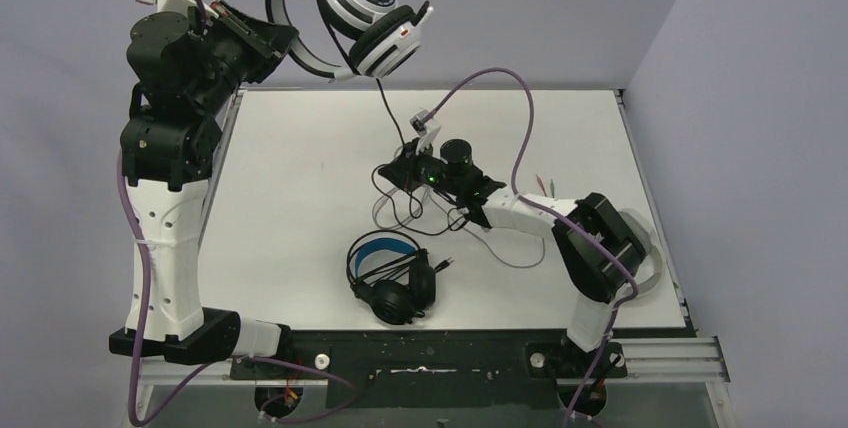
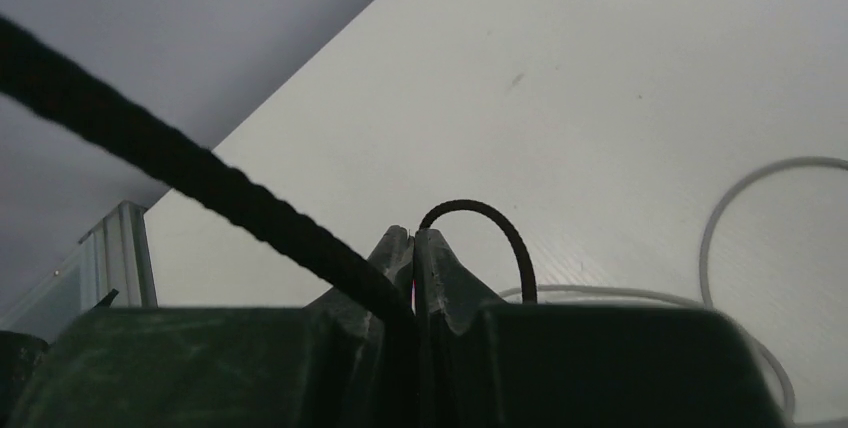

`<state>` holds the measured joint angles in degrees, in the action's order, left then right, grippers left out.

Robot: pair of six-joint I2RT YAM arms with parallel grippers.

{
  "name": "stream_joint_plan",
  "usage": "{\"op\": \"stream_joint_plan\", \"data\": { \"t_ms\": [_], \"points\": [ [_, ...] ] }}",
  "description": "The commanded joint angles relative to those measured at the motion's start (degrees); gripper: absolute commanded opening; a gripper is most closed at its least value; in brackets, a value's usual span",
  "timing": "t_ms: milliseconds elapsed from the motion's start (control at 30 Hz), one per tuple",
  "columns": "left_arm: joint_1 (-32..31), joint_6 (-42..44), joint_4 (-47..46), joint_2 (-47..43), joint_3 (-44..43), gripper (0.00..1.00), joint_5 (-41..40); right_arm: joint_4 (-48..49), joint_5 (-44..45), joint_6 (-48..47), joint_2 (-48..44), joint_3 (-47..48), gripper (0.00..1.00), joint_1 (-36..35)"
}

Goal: Wrap the headphones
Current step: Wrap the headphones cable around the headphones.

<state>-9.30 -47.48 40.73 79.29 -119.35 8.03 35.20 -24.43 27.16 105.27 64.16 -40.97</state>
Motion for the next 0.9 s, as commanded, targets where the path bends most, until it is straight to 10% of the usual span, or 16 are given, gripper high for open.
{"op": "stream_joint_plan", "data": {
  "t_ms": [0, 500, 867],
  "points": [
    [-0.10, 0.89, -4.91, -2.35, -0.44, 0.00, -9.92, -8.95, 2.39, -5.60, -10.40, -1.36, 0.00, -0.52],
    [-0.21, 5.37, -7.30, 1.00, 8.72, 0.00, -32.60, -42.68, 18.72, -20.40, -25.32, 4.10, 0.00, -10.64],
    [-0.93, 11.50, -9.91, 2.74, 18.52, 0.00, -33.53, -52.06, 25.06, -22.00, -32.06, 10.16, 0.00, -15.57]
  ]
}}
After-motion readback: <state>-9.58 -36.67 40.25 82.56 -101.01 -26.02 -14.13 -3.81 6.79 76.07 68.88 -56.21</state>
